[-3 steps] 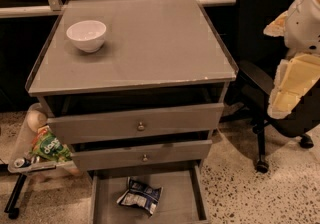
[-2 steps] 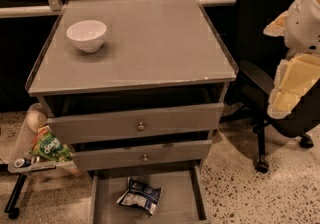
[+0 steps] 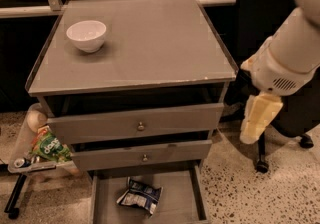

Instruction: Pick blue chip bag from bottom drawer and place on counter

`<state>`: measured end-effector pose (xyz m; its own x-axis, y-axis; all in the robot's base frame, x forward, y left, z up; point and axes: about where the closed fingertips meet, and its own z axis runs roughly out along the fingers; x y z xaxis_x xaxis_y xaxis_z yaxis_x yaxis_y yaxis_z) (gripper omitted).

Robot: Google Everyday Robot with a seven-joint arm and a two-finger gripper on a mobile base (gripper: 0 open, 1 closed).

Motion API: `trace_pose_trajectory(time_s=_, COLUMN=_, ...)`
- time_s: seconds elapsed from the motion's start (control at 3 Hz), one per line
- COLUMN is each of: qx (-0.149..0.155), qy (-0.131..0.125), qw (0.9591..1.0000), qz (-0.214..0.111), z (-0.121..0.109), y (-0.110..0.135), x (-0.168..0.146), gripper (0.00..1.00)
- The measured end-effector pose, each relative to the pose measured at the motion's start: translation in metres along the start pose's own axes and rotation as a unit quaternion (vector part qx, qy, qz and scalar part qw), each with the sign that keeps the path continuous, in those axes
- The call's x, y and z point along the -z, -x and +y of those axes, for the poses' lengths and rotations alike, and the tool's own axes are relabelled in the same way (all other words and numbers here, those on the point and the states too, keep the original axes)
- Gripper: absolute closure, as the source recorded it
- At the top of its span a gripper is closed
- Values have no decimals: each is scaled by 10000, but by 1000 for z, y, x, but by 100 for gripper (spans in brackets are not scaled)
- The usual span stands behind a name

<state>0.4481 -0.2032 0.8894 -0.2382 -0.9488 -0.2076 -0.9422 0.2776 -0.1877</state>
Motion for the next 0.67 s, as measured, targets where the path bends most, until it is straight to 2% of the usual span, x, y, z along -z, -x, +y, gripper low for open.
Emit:
trace_pose_trajectory(time_s=0.33, qx=-188, qy=547, qw=9983, qz=76, z=20, y=-7, x=-71, gripper=0)
trace_pose_trajectory(time_s=0.67, qx=-208, qy=651, qw=9976, qz=112, z=25, y=-10, x=-81, gripper=0)
